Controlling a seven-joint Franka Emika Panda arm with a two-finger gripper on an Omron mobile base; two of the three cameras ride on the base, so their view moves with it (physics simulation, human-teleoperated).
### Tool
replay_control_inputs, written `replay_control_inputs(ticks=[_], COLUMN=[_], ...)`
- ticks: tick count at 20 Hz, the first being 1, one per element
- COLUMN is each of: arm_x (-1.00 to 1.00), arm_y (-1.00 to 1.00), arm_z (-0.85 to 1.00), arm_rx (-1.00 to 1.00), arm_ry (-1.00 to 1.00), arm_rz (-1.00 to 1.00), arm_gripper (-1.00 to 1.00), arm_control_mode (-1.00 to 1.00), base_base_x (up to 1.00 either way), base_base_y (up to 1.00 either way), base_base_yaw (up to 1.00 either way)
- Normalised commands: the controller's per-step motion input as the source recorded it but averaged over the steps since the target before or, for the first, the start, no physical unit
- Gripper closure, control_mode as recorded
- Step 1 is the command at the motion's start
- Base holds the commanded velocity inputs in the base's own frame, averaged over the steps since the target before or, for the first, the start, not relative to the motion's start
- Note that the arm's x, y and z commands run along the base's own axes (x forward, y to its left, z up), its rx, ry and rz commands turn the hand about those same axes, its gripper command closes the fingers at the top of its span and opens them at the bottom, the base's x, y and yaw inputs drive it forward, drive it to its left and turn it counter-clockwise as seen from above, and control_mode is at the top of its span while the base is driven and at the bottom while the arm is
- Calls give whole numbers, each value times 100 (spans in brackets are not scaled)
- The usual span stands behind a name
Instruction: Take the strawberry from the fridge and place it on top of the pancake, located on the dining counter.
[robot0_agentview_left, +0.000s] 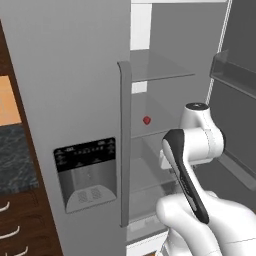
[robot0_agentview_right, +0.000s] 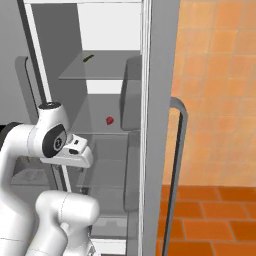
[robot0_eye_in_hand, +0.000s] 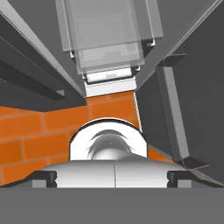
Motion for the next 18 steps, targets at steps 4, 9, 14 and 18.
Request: replay_control_inputs(ticks=[4,9,14,18], arm_x=[0,0,0,0], arm_y=[0,0,0,0], arm_z=[0,0,0,0], arm_rx=[0,0,0,0], arm_ry=[0,0,0,0], arm_rz=[0,0,0,0], arm_gripper=[-100,-100,-100,-100], arm_control_mode=[100,100,100,100], base_base_x=[15,18,26,30], base_base_y=[-30,-16,-21,-17], base_base_yaw=[0,4,9,9])
